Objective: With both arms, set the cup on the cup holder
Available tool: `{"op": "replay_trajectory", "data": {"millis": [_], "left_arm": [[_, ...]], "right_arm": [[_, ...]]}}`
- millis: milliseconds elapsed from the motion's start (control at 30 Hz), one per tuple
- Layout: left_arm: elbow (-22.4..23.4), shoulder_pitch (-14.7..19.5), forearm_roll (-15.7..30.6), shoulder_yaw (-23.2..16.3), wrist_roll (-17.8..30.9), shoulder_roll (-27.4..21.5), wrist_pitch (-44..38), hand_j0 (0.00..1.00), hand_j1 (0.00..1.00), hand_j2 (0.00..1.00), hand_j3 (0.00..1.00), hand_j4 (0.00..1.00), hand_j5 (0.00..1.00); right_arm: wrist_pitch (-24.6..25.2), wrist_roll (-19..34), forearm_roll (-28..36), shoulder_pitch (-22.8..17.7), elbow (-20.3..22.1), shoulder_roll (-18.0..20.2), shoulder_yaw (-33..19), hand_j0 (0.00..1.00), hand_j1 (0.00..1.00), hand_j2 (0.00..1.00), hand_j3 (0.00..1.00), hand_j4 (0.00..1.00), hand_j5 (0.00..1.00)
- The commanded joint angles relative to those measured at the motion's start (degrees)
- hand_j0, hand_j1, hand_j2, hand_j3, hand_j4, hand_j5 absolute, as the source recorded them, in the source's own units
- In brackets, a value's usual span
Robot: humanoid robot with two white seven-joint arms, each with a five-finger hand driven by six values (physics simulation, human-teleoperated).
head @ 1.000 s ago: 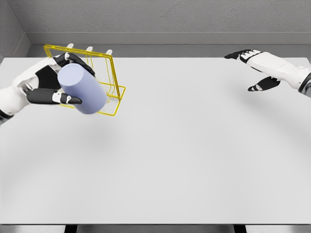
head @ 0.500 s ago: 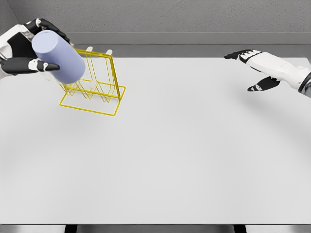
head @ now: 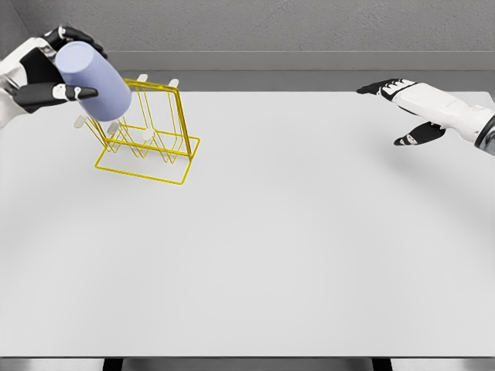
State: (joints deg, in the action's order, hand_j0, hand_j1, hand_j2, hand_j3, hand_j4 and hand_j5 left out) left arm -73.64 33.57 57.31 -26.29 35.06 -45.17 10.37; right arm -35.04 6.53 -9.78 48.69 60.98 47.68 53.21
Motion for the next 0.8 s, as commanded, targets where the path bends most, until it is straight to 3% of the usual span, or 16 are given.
{"op": "replay_trajectory", "data": {"millis": [0,233,767], "left_arm": [[1.3,0.0,-0.6,0.1,-0.1,0.5,-0.3,0.39,0.39,0.39,0.39,0.39,0.39],[3.9,1.5,-1.7,0.1,-0.1,1.7,-0.6,0.39,0.39,0.39,0.39,0.39,0.39],[3.3,1.4,-1.1,0.4,-0.1,1.9,-0.6,0.39,0.39,0.39,0.39,0.39,0.39]], "right_arm": [[0.0,0.0,0.4,0.0,0.0,0.0,0.0,1.00,1.00,1.00,1.00,1.00,1.00],[0.0,0.0,0.4,0.1,0.0,0.0,0.0,1.00,1.00,1.00,1.00,1.00,1.00],[0.0,0.0,0.4,0.1,0.0,0.0,0.0,1.00,1.00,1.00,1.00,1.00,1.00]]}}
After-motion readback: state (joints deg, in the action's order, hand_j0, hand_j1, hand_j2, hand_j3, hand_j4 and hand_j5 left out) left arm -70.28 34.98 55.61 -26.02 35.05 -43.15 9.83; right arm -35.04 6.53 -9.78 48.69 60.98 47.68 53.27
